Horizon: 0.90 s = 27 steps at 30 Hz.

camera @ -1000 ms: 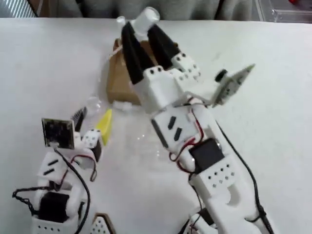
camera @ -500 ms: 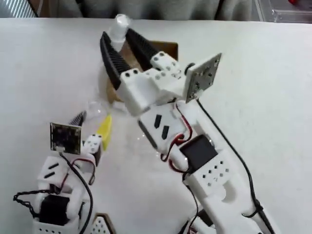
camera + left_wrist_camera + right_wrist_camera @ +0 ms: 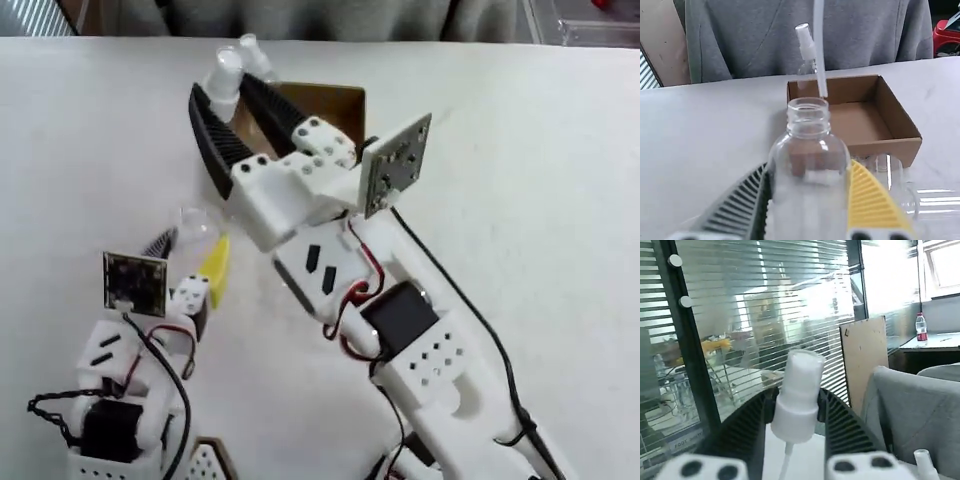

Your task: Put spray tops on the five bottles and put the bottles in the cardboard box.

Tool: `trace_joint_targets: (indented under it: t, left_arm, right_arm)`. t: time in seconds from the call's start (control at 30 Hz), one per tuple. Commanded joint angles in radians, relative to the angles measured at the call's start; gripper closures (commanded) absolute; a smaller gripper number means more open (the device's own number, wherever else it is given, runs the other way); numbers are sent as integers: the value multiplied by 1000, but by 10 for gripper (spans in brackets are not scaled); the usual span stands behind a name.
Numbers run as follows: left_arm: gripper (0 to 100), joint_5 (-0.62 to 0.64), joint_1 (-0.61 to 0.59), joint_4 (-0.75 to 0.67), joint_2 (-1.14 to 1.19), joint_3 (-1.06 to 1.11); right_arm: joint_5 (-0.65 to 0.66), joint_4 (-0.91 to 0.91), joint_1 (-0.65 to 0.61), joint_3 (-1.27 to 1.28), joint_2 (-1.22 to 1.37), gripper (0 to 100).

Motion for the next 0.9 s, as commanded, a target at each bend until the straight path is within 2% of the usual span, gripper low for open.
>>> trace_joint_targets:
  t: [0.0,0.53,0.87]
  left_arm:
    - [972,-8,12,-9,-15,-5]
    - [972,-6,5,-8,-15,-5]
    - [972,-8,4,-8,-15,-5]
  right_arm:
    - [12,-4,-2,-6,-4,983]
    - [6,-76,1,-6,108,983]
    - [5,30,-4,11,107,983]
